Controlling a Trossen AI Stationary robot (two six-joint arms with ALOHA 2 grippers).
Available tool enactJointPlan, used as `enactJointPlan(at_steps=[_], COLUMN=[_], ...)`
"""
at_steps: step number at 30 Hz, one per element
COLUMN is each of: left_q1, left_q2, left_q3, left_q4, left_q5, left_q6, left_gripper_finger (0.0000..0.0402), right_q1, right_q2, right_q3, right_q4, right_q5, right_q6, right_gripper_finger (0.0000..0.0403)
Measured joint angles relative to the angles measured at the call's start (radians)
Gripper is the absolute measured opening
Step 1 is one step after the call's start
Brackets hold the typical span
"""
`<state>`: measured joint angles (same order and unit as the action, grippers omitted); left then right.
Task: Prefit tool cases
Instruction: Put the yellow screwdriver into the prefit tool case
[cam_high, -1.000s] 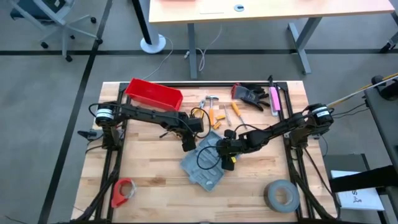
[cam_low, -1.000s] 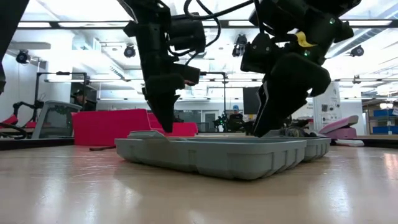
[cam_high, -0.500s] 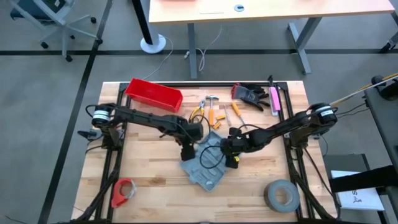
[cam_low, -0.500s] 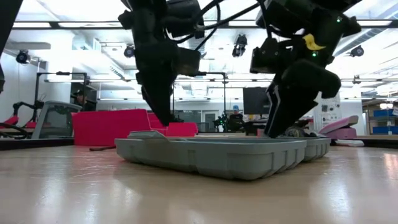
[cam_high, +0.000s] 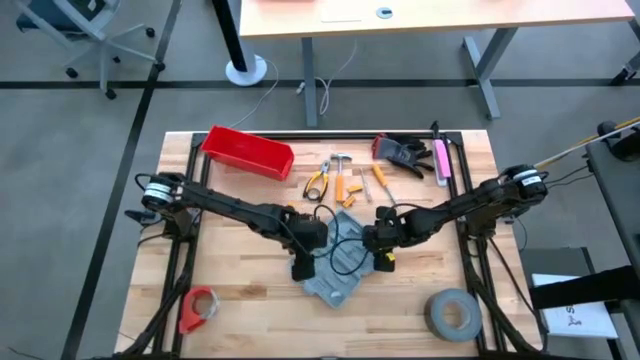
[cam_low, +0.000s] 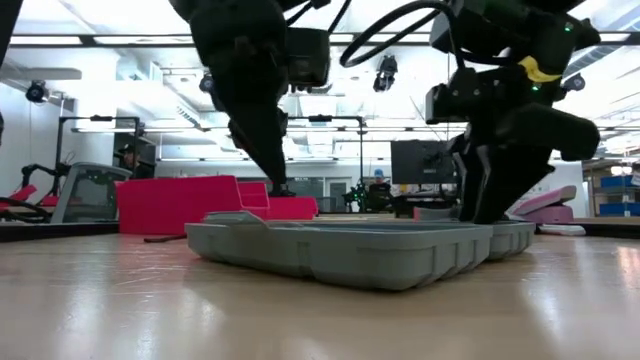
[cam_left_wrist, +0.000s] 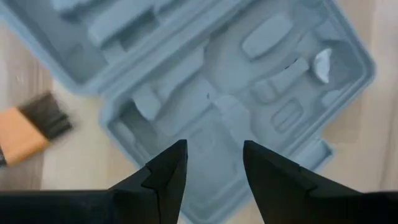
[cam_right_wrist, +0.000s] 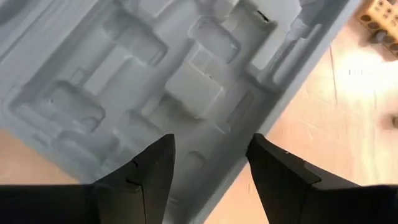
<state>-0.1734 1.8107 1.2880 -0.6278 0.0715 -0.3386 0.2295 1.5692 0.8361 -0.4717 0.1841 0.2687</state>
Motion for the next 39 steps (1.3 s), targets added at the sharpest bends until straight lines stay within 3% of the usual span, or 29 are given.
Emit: enactJointPlan(at_steps=[9, 26, 32, 39], left_q1=[-0.055, -0.074, -0.088, -0.114], left_q2=[0.000, -0.011, -0.063, -0.201], left_q3=[-0.054, -0.118, -0.145, -0.249], left_q4=[-0.019, 0.013, 0.102, 0.255], left_q5=[-0.014, -0.036, -0.042, -0.125], left_q6=[-0.077, -0.122, -0.128, -0.177], left_gripper_finger=[0.0166, 0.0156, 0.0162, 0.0153], right_q1=[0.081, 0.310, 0.332, 0.338], right_q2=[0.000, 0.004, 0.004, -0.008], right_q3=[-0.001, 0.047, 0.069, 0.072], right_q4=[-0.002, 0.041, 0.088, 0.182], right_q5=[-0.031, -0.101, -0.024, 0.119], right_q6=[0.031, 0.317, 0.368, 0.336], right_gripper_finger=[0.0183, 0.0183, 0.0183, 0.0183])
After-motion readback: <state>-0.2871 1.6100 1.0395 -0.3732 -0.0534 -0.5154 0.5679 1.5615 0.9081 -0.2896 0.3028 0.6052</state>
